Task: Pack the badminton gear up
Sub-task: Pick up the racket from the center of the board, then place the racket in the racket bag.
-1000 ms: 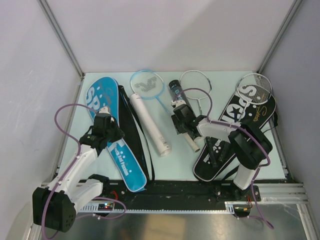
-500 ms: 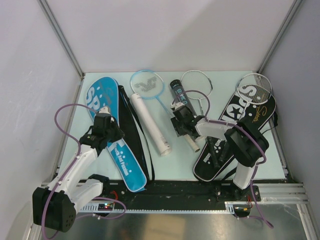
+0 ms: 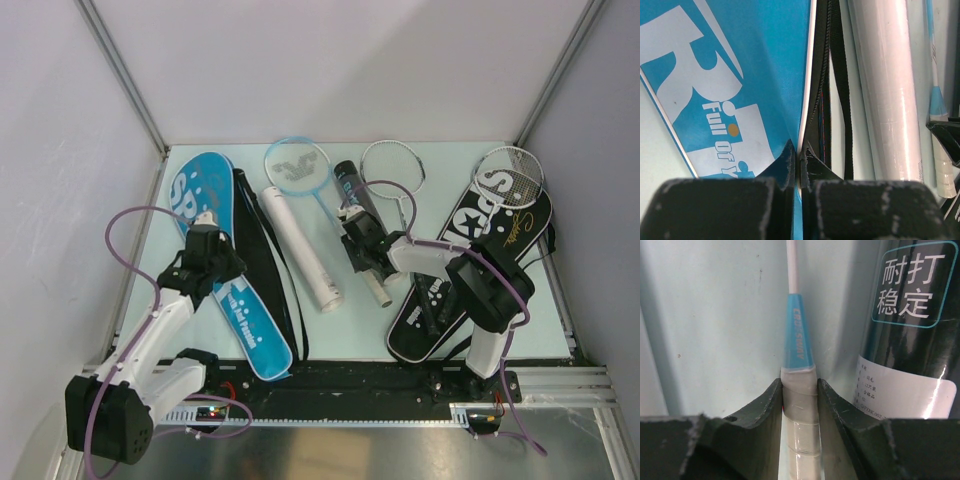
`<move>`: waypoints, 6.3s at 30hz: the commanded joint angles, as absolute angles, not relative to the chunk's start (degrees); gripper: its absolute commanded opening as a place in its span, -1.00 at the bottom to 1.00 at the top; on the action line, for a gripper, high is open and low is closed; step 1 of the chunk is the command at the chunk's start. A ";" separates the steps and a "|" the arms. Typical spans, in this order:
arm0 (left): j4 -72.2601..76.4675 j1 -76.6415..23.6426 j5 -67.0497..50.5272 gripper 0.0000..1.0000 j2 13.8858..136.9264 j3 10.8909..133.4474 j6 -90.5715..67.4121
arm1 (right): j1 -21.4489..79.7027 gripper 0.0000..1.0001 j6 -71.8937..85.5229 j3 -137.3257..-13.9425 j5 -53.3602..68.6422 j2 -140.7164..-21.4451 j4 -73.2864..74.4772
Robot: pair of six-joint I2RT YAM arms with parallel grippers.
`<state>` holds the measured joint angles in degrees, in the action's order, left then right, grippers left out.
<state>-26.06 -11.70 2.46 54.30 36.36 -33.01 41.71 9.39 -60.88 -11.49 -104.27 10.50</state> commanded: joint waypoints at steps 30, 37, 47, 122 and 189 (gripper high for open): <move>-26.74 -4.01 4.01 -1.00 54.37 43.38 -31.06 | 50.72 -1.00 18.02 -53.58 -8.02 -74.18 7.52; -25.90 -3.81 2.61 -1.00 56.79 44.59 -32.24 | 62.46 -1.00 18.17 -48.70 -14.02 -71.43 4.90; -24.62 -3.69 -0.73 -1.00 59.54 45.40 -33.55 | 77.31 -1.00 15.36 -45.86 -25.44 -74.27 0.82; -12.05 -3.87 -9.84 -1.00 55.74 24.07 -44.72 | 63.86 -0.14 34.39 -59.38 5.19 -98.87 -1.80; -44.05 -27.51 20.72 -0.86 64.08 37.04 -58.13 | 67.12 -0.39 43.37 -53.38 8.00 -102.44 -21.53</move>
